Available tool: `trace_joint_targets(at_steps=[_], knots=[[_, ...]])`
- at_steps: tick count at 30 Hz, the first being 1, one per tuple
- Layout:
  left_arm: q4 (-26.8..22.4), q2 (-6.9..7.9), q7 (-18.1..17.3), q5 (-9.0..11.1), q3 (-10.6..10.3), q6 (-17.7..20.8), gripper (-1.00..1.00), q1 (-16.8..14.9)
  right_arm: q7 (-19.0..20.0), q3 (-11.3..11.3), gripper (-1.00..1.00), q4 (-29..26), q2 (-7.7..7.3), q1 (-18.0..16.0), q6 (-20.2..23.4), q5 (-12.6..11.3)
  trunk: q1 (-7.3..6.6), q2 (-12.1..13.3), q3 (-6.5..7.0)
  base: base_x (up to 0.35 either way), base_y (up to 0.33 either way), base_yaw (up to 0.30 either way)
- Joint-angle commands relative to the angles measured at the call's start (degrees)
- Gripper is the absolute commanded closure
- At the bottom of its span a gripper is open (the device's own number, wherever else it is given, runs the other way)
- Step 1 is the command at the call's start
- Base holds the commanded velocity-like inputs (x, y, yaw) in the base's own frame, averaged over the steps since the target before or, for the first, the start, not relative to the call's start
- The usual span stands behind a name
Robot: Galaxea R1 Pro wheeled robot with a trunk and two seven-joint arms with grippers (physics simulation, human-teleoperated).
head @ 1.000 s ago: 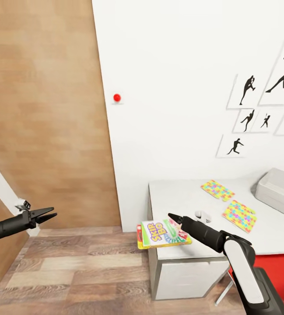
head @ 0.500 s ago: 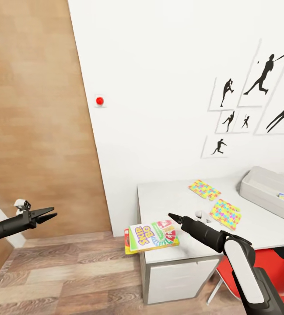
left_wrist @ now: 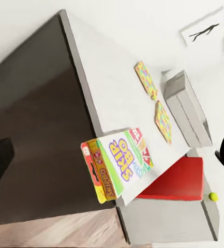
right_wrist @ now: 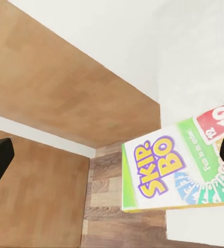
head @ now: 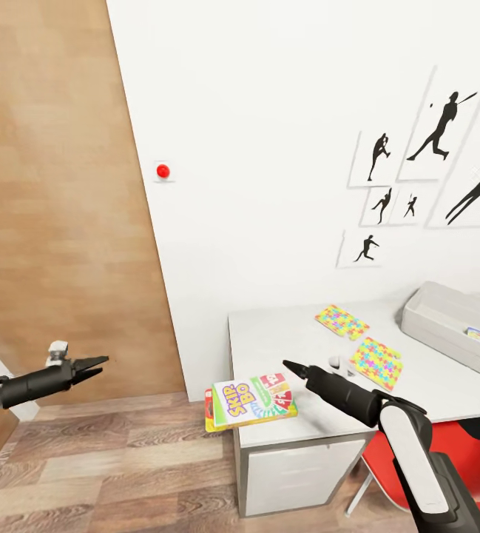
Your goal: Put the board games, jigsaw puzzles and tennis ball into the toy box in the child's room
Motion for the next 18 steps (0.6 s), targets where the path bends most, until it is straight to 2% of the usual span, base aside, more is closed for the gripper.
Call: trace_joint_targets(at_steps=[1,2,3,4,7,9,10,13,15,17,18], knots=[[0.01,-0.57,1.9,0.16,0.08,0.57,-1.0,-0.06,0.81,-0.06,-1.0,-0.07,0.0,-0.05,0.38,0.38,0.03,-0.13,-0.12,0.0,-0.002,0.0],[0.01,-1.78,5.66,0.19,0.17,0.54,-1.0,-0.06,1.65,0.0,-1.0,-0.13,0.01,-0.06,0.49,0.34,0.03,-0.13,-0.12,0.0,-0.001,0.0],[0.01,-2.44,7.47,0.22,0.21,0.52,-1.0,-0.06,2.1,0.03,-1.0,-0.15,0.09,-0.05,0.56,0.32,0.03,-0.13,-0.12,0.0,0.0,0.0],[0.01,-3.8,10.88,0.26,0.27,0.36,-1.0,-0.08,3.0,0.06,-1.0,-0.19,0.29,-0.06,0.65,0.29,0.03,-0.13,-0.12,0.0,0.0,0.0],[0.02,-6.41,16.62,0.39,0.33,-1.27,-1.0,-0.11,4.45,0.03,-1.0,-0.22,0.57,-0.07,0.75,0.27,0.03,-0.13,-0.12,0.0,0.0,0.0],[0.13,-9.19,21.01,0.42,0.35,-3.56,-1.0,-0.14,5.81,-0.06,-1.0,-0.24,0.73,-0.1,0.69,0.12,0.03,-0.13,-0.12,0.0,0.0,0.0],[0.19,-9.96,21.97,0.4,0.34,-3.97,-1.0,-0.14,6.15,-0.08,-1.0,-0.24,0.78,-0.1,0.65,0.06,0.03,-0.13,-0.12,0.0,0.0,0.0],[0.61,-14.12,26.19,0.3,0.25,-5.08,-1.0,-0.15,7.38,-0.02,-1.0,-0.24,0.99,-0.11,0.6,-0.11,0.03,-0.13,-0.12,0.0,0.0,0.0],[0.71,-15.54,27.49,0.33,0.21,-5.3,-1.0,-0.15,7.65,0.02,-1.0,-0.24,1.02,-0.12,0.66,-0.14,0.03,-0.13,-0.12,0.0,0.0,0.0],[0.81,-17.6,28.68,0.45,0.15,-5.53,-1.0,-0.13,7.98,0.05,-1.0,-0.24,0.82,-0.12,0.82,-0.18,0.03,-0.13,-0.12,0.0,0.0,0.0],[0.83,-17.99,28.73,0.48,0.14,-5.57,-1.0,-0.12,8.1,0.03,-1.0,-0.25,0.73,-0.12,0.87,-0.2,0.03,-0.13,-0.12,0.0,0.0,0.0]])
